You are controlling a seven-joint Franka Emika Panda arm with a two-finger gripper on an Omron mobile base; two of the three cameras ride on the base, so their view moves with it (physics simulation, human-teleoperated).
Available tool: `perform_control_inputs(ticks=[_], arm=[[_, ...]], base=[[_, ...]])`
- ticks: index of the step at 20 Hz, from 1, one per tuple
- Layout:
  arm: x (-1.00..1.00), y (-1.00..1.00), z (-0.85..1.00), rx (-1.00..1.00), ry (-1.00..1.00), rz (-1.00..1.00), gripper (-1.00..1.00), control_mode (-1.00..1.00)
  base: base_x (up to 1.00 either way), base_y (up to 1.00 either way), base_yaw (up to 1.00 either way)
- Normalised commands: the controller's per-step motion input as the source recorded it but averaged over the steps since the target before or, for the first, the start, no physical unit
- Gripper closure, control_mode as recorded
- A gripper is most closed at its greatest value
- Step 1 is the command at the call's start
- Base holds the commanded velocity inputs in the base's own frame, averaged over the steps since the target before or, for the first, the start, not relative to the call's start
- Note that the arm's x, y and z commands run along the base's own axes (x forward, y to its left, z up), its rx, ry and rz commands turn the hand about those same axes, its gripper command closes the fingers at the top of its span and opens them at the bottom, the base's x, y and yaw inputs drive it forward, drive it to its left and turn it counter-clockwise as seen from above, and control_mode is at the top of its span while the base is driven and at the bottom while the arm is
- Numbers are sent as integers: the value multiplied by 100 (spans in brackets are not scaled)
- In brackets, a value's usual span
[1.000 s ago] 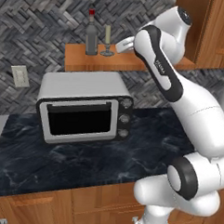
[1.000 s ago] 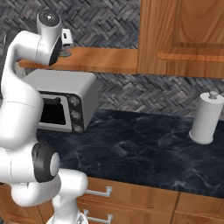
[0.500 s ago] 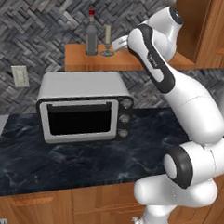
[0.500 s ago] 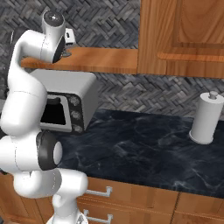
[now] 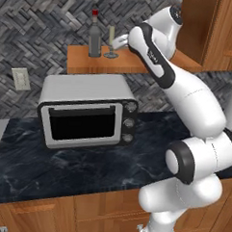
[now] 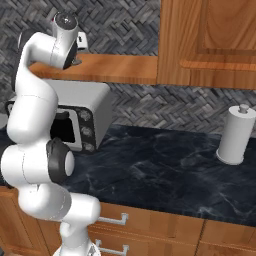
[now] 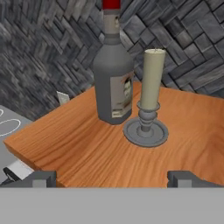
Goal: Get the candle and the liquor from the cabinet and move them to the dining counter.
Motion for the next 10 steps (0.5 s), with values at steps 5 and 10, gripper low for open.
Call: perform_control_inputs(ticks=[5, 10], arm=[[24, 12, -3, 4, 0, 0, -100, -100], [26, 10, -4, 5, 0, 0, -100, -100]], base=[[0, 0, 0], [0, 0, 0]])
